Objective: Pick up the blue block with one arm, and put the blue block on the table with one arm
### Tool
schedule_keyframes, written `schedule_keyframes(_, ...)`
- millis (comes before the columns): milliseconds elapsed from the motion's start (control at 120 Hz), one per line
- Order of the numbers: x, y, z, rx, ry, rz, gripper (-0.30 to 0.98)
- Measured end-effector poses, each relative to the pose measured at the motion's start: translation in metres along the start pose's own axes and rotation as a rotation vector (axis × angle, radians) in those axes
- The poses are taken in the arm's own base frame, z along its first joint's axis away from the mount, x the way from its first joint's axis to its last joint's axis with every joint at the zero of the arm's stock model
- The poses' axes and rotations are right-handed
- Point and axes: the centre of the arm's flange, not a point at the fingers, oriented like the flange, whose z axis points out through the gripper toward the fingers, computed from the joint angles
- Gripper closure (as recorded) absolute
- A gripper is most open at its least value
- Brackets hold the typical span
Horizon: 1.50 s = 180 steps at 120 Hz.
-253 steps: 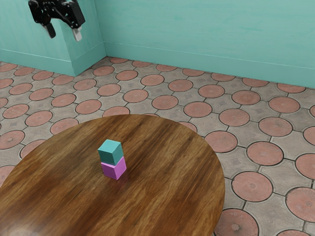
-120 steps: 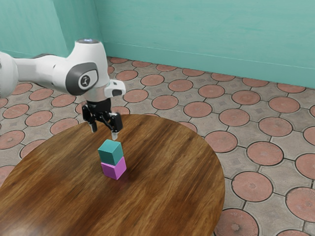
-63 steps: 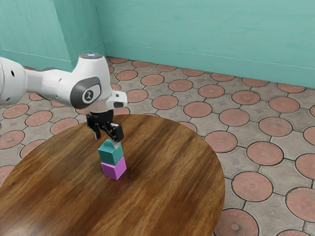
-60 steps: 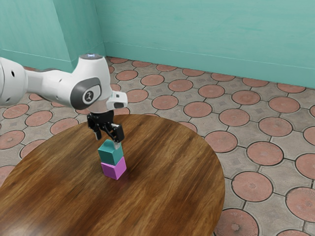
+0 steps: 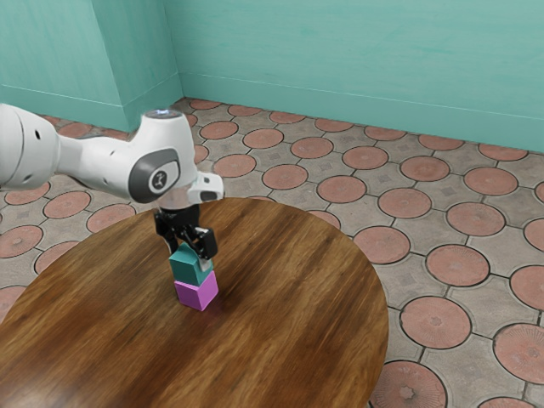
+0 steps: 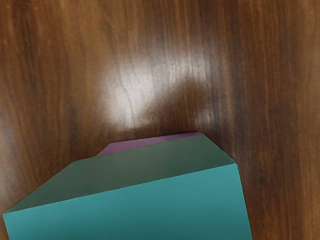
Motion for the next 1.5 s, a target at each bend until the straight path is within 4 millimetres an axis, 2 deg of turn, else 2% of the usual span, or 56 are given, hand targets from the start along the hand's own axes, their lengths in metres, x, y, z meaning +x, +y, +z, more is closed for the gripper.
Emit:
schedule_keyframes(158, 0.002, 0.0, 0.013, -0.005, -0.016, 0.003, 0.01)
schedule_keyframes(300, 0.004, 0.0, 0.011, -0.004, -0.012, 0.006, 0.19)
schedule_keyframes(392, 0.004, 0.0, 0.011, -0.002, -0.009, 0.007, 0.26)
schedule_keyframes(475, 0.004, 0.0, 0.007, 0.0, -0.003, 0.007, 0.29)
schedule_keyframes(533, 0.003, 0.004, -0.007, 0.006, 0.021, 0.014, 0.31)
schedule_keyframes(608, 0.007, 0.022, -0.031, 0.014, 0.058, 0.046, 0.31)
schedule_keyframes(683, 0.02, 0.062, -0.053, 0.016, 0.097, 0.114, 0.31)
schedule_keyframes(733, 0.024, 0.085, -0.058, 0.016, 0.105, 0.153, 0.31)
schedule_keyframes(783, 0.029, 0.097, -0.049, 0.013, 0.09, 0.172, 0.31)
schedule_keyframes(900, 0.037, 0.103, -0.014, 0.003, 0.034, 0.181, 0.31)
schedule_keyframes(992, 0.045, 0.114, 0.003, -0.002, 0.013, 0.195, 0.31)
schedule_keyframes(1075, 0.047, 0.116, 0.009, -0.004, 0.005, 0.197, 0.31)
schedule_keyframes(1275, 0.047, 0.119, 0.01, -0.012, 0.001, 0.202, 0.16)
schedule_keyframes(1325, 0.047, 0.119, 0.003, -0.012, 0.013, 0.203, 0.12)
schedule_keyframes(1442, 0.036, 0.122, -0.06, 0.006, 0.104, 0.214, 0.07)
schedule_keyframes(1500, 0.031, 0.126, -0.08, 0.012, 0.128, 0.223, 0.05)
